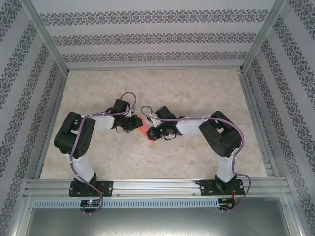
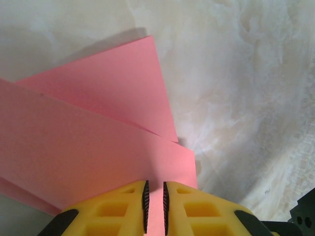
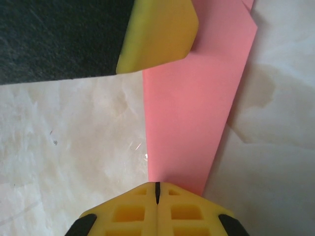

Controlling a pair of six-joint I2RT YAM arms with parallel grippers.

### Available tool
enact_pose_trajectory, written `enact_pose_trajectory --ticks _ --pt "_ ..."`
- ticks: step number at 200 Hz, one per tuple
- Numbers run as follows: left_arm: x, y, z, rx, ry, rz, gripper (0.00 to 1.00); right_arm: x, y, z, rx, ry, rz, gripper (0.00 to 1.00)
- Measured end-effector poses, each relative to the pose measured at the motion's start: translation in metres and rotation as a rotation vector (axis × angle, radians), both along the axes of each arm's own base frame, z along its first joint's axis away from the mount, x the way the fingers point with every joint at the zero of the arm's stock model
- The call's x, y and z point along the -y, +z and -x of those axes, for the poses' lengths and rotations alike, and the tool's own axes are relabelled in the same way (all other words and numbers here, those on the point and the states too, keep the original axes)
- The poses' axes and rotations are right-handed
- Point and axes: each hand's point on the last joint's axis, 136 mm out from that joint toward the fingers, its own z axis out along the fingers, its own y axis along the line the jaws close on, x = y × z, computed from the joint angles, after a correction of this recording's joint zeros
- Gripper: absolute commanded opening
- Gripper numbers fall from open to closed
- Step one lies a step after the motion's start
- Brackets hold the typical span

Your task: Fold a paper plane with a square sheet of paper (pick it up from the middle)

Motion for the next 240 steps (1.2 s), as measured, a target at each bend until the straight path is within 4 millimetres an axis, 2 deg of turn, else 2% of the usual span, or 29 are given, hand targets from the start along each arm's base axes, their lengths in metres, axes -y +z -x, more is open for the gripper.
enact_pose_trajectory --ticks 73,93,137,181,196,215,240 --pt "-0.011 -0.002 -0.005 -0.045 -0.018 0.071 0.18 0.001 -0.002 0.001 0.015 0.022 0.009 0.0" --pt "-0.031 -0.001 -0.017 -0.048 0.035 0.076 0.17 0.002 -0.003 0.001 0.016 0.024 0.009 0.0" --pt "-0.087 -0.002 -0.041 -0.035 0.189 0.058 0.17 0.001 -0.003 0.001 0.015 0.024 0.008 0.0" --pt "-0.113 0.0 -0.052 -0.019 0.264 0.015 0.15 0.001 -0.003 0.001 0.009 0.02 0.004 0.0" --pt "-0.117 0.006 -0.054 -0.002 0.278 -0.001 0.12 0.001 -0.003 0.001 0.007 0.017 0.004 0.0" --pt "-0.109 0.026 -0.056 0.05 0.268 -0.004 0.08 0.001 -0.003 0.001 0.002 0.012 0.003 0.0" --pt "-0.069 0.047 -0.044 0.096 0.19 0.031 0.03 0.001 -0.003 0.001 -0.007 0.004 0.004 0.0"
